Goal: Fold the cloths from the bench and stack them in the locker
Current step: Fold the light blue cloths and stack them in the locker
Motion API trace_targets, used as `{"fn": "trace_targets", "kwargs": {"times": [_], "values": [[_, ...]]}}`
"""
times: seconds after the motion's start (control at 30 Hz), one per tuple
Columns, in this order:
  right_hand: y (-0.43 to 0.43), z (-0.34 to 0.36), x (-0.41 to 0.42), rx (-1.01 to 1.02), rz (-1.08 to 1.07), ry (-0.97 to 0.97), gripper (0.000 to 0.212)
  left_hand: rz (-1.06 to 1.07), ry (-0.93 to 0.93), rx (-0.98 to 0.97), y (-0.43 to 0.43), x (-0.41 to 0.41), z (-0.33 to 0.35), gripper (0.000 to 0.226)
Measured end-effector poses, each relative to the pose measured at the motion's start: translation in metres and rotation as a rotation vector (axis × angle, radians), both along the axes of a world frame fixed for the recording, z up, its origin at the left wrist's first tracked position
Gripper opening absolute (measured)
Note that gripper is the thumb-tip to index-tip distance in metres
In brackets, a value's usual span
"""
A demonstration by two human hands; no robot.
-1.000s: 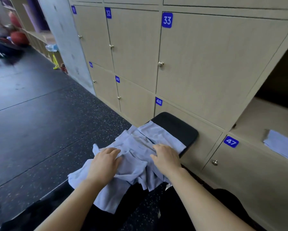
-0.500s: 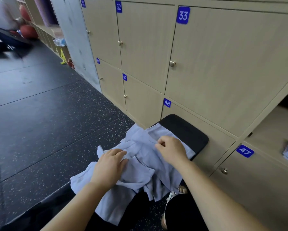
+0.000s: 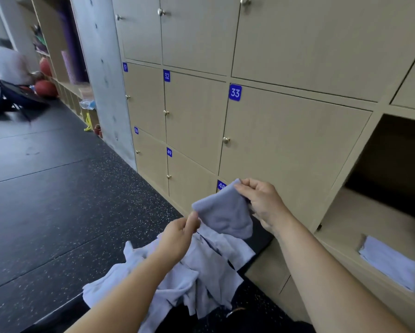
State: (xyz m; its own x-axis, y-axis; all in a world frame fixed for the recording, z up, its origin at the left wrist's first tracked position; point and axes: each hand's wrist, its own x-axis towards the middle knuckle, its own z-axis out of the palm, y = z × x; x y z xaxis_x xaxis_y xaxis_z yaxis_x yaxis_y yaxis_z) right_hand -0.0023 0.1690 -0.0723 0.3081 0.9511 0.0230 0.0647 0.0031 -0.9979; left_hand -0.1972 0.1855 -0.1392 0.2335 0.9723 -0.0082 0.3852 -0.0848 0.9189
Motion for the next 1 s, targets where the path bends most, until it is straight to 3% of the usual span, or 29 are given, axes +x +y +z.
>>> {"fn": "trace_targets", "kwargs": {"times": [0.1, 0.27, 0.4, 0.53, 0.77, 0.9, 1.0], "values": [[-0.013, 0.011, 0.005, 0.029, -0.010, 0.073, 0.015, 0.018, -0.294, -0.064, -0.013, 0.018, 0.027, 0.043], [-0.028, 0.021, 0.019, 0.078, -0.158, -0.039, 0.017, 0.117, -0.388, 0.102, -0.011, 0.025, 0.051, 0.034], [-0.034, 0.029, 0.025, 0.123, -0.275, -0.181, 0.024, 0.112, -0.370, 0.208, -0.009, 0.027, 0.075, 0.031], [-0.041, 0.040, 0.029, 0.168, -0.272, -0.144, 0.016, 0.084, -0.391, 0.214, -0.010, 0.031, 0.089, 0.026], [-0.057, 0.053, 0.034, 0.202, -0.242, -0.084, 0.025, 0.023, -0.508, 0.171, -0.007, 0.038, 0.104, 0.026], [-0.068, 0.058, 0.040, 0.170, -0.287, -0.139, 0.024, -0.102, -0.440, 0.166, -0.010, 0.042, 0.111, 0.025], [-0.074, 0.066, 0.038, 0.123, -0.056, -0.197, 0.041, -0.239, -0.337, 0.176, -0.014, 0.046, 0.117, 0.028]]}}
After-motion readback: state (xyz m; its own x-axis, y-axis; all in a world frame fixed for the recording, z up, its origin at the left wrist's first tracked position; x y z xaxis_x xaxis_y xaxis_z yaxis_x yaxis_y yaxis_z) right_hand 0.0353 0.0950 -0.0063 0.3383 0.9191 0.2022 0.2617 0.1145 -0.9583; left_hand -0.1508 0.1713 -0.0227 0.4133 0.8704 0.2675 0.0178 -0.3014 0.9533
